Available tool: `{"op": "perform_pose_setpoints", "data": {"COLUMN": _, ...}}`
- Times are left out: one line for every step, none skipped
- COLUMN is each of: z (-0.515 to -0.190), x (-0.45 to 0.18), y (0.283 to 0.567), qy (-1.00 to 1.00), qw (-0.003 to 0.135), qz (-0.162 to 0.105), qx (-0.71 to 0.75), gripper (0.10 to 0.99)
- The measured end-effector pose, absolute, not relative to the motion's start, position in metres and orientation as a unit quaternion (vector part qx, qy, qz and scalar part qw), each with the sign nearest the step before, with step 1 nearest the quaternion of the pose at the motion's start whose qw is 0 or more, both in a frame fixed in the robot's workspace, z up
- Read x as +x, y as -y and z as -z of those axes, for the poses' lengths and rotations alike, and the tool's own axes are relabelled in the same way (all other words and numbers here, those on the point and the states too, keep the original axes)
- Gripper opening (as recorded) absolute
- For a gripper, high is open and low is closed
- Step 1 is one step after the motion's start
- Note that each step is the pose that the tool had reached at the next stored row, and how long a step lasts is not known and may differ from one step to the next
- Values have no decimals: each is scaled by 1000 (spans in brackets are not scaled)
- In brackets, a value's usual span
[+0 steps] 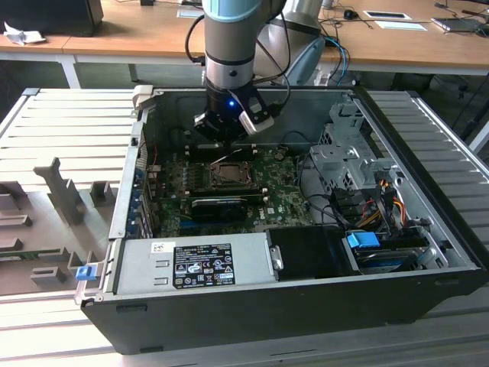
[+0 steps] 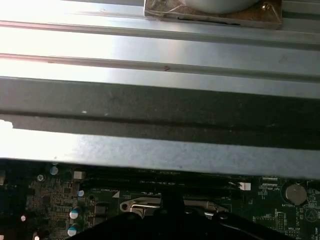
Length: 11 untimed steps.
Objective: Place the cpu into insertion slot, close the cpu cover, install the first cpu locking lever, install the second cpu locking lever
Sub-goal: 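Install the first cpu locking lever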
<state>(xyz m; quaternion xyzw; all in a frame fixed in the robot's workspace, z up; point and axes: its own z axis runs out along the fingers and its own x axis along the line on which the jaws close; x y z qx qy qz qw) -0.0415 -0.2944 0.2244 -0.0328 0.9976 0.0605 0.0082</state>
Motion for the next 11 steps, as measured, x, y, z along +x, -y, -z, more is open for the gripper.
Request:
{"op": "perform_pose_setpoints", "data": {"z": -224, "x": -41, "y": 294, "qy": -998, "qw": 8, "qz": -60, "qx": -33, "gripper": 106}}
{"op": "perform_pose_setpoints", "data": {"z": -223, "x": -40, "y": 293, "qy": -998, "qw": 8, "qz": -59, "qx": -33, "gripper": 106}}
{"op": "perform_pose_setpoints", "data": {"z": -223, "x": -39, "y": 293, "qy": -998, "qw": 8, "qz": -58, "qx": -33, "gripper": 106}}
{"op": "perform_pose_setpoints", "data": {"z": -221, "x": -38, "y": 293, "qy": -998, "qw": 8, "qz": -56, "qx": -33, "gripper": 106}}
{"op": "perform_pose_setpoints", "data": {"z": -221, "x": -37, "y": 293, "qy": -998, "qw": 8, "qz": -54, "qx": -33, "gripper": 106}}
{"op": "perform_pose_setpoints", "data": {"z": -220, "x": -35, "y": 292, "qy": -998, "qw": 8, "qz": -53, "qx": -33, "gripper": 106}}
{"op": "perform_pose_setpoints", "data": {"z": -219, "x": -34, "y": 292, "qy": -998, "qw": 8, "qz": -53, "qx": -33, "gripper": 106}}
{"op": "perform_pose_setpoints", "data": {"z": -218, "x": -33, "y": 292, "qy": -998, "qw": 8, "qz": -53, "qx": -33, "gripper": 106}}
{"op": "perform_pose_setpoints", "data": {"z": -218, "x": -32, "y": 292, "qy": -998, "qw": 8, "qz": -53, "qx": -33, "gripper": 106}}
{"op": "perform_pose_setpoints", "data": {"z": -217, "x": -30, "y": 291, "qy": -998, "qw": 8, "qz": -53, "qx": -33, "gripper": 106}}
{"op": "perform_pose_setpoints", "data": {"z": -217, "x": -30, "y": 291, "qy": -998, "qw": 8, "qz": -53, "qx": -33, "gripper": 106}}
